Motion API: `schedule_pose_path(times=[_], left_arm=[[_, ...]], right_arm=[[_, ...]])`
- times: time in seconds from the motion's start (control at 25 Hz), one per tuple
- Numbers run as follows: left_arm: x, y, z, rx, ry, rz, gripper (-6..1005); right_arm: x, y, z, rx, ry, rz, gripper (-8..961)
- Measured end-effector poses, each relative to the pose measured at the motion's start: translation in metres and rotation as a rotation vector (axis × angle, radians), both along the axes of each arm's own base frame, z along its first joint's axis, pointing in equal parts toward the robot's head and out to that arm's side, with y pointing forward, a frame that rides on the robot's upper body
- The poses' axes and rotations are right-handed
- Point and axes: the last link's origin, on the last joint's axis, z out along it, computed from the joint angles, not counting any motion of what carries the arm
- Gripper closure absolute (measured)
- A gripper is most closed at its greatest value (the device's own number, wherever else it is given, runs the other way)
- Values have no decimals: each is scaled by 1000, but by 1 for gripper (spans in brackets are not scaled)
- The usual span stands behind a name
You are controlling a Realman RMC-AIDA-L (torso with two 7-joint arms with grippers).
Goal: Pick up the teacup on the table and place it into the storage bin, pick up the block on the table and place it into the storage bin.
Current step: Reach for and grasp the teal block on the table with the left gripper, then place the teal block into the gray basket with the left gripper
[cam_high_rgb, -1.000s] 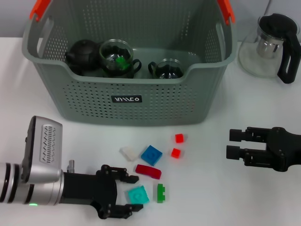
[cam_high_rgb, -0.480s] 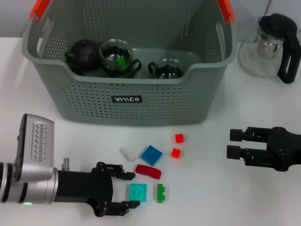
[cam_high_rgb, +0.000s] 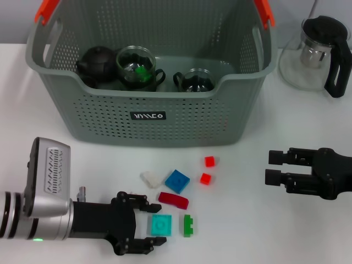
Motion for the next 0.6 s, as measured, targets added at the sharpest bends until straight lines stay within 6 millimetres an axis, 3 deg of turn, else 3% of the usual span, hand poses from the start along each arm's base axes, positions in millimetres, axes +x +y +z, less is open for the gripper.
schedule_pose_path(times=[0.52,0.6], left_arm=[[0,6,4,18,9,14,458],[3,7,6,13,0,21,549]], right_arm=[[0,1,1,5,2,-1,254],[0,1,1,6,3,-2,254]])
